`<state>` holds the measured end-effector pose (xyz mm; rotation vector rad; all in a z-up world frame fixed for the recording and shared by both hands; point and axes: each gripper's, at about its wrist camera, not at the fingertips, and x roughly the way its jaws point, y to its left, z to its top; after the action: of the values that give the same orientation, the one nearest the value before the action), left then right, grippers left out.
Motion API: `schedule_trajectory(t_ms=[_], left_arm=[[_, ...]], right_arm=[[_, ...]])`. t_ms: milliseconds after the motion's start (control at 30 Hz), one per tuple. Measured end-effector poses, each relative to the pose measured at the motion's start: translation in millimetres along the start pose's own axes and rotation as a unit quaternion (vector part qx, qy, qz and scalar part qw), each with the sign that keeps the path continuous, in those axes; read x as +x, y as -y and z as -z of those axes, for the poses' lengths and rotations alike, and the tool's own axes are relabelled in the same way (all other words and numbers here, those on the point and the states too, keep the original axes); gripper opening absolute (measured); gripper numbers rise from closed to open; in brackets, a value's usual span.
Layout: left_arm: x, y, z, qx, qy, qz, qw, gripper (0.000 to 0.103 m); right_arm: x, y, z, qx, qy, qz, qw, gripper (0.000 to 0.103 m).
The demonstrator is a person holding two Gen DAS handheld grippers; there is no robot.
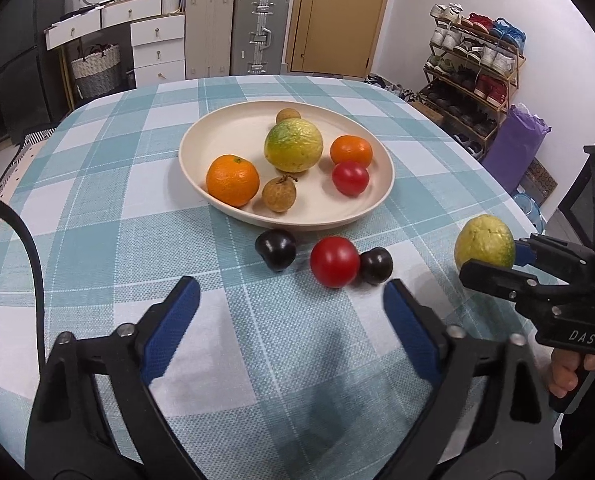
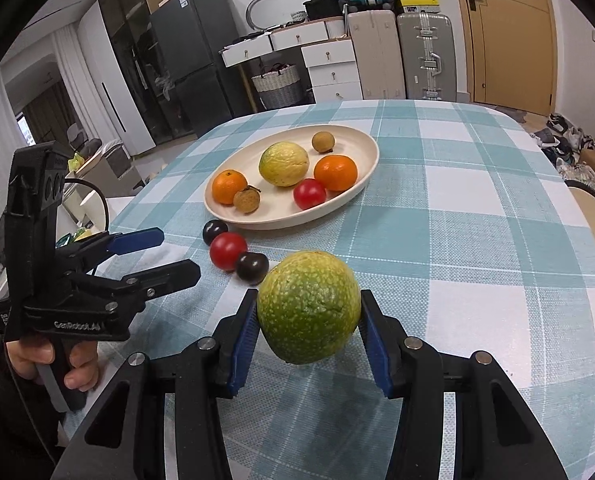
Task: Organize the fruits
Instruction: 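Lift the green citrus with the right tool while the left gripper grasps the red tomato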
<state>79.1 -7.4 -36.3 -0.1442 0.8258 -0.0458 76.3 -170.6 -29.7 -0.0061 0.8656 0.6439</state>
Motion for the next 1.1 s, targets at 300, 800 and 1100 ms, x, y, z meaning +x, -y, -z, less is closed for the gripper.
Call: schedule_trajectory(t_ms=[300, 800, 1100], left_arm=[[11, 15, -5, 0.003, -0.017, 0.038, 0.9991, 0.048], [22, 18, -10, 0.007, -0.032, 0.037, 0.9988, 0.030], [25, 13, -14, -0.001, -0.028, 0.050, 0.9983, 0.025]], right_arm=[[-7, 6, 2, 0.004, 0.007, -0.010, 1.000, 0.049], [-10, 9, 1, 0.010, 0.010, -0.013, 1.000, 0.049], [-10, 10, 2, 0.014, 0.008, -0.012, 1.000, 0.049]])
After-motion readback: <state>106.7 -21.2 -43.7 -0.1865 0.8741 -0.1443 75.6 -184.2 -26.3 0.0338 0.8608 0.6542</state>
